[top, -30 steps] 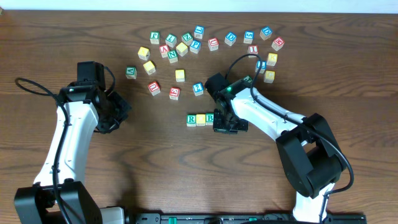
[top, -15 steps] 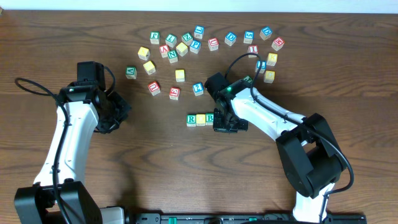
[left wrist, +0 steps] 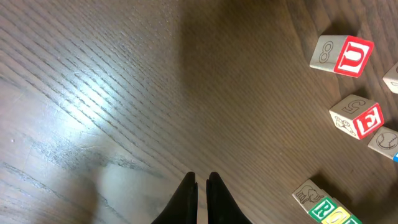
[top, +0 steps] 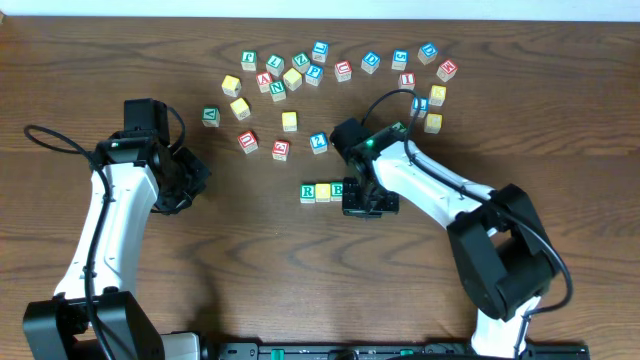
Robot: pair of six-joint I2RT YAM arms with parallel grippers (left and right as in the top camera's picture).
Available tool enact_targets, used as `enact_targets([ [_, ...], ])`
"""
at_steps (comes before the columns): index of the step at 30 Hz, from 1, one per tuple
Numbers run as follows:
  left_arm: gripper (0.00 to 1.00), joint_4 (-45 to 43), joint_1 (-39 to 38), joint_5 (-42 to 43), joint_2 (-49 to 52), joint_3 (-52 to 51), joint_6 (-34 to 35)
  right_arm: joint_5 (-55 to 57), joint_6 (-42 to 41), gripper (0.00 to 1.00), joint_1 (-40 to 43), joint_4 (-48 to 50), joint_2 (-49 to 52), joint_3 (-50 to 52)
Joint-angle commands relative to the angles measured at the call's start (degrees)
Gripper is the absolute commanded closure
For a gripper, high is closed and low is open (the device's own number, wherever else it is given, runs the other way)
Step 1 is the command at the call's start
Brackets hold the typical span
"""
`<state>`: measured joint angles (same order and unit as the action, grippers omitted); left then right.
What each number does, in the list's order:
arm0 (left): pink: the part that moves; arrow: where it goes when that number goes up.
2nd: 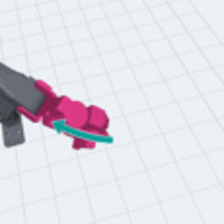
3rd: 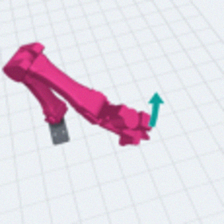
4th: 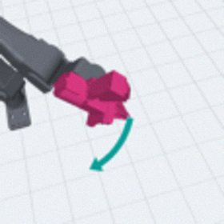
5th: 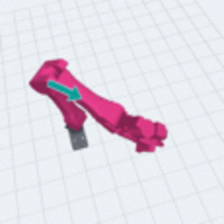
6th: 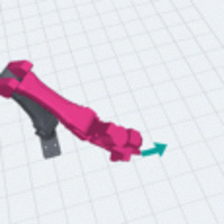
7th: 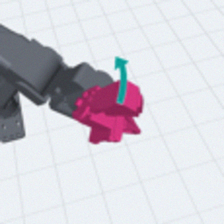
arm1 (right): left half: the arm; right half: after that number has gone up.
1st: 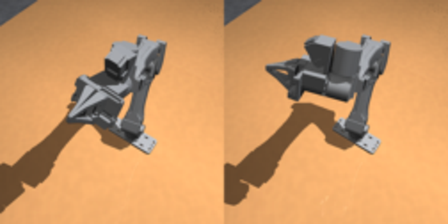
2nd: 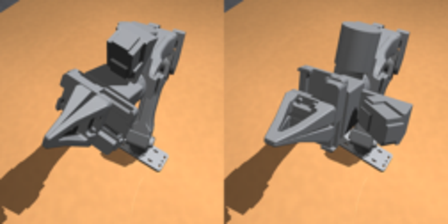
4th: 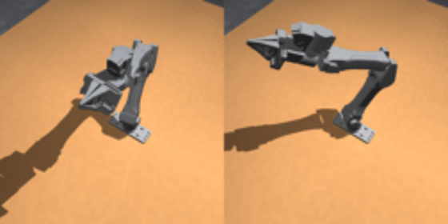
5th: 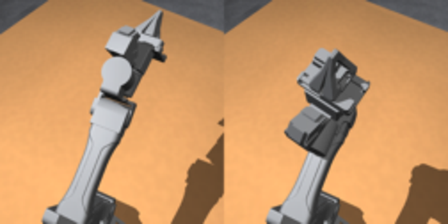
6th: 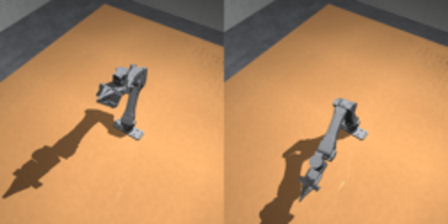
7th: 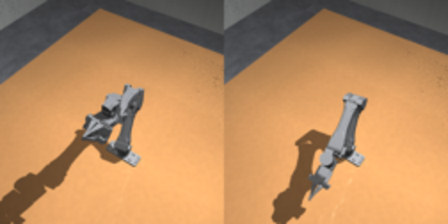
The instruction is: Spell out ROBOT
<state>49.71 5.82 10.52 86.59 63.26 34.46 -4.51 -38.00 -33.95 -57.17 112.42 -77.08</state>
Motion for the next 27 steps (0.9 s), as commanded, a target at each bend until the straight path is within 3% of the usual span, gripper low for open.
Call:
enact_targets([
  [1, 0.92, 0.1, -1.0, -0.7, 0.5, -0.4, -1.2, -0.8, 1.5, 0.99, 1.5, -1.0, -6.1, -1.7],
  [6, 0.92, -0.5, -4.1, -0.7, 3.7, -0.4, -1.2, 2.9, 2.1, 0.99, 6.5, -1.1, -11.2, -1.8],
  [11, 0.92, -1.4, -7.7, -0.7, 7.1, -0.4, -1.2, 4.0, 3.2, 0.99, 11.1, -1.0, -9.7, -1.3],
  [20, 0.92, -5.2, -13.6, -0.4, 13.0, -0.4, -1.2, -0.2, 2.9, 0.99, 10.7, 1.8, -3.4, 0.0],
  [27, 0.92, -9.9, -17.5, 6.0, 19.1, -0.4, -1.2, 0.0, 2.0, 0.99, 10.5, 2.7, -1.0, 0.1],
])
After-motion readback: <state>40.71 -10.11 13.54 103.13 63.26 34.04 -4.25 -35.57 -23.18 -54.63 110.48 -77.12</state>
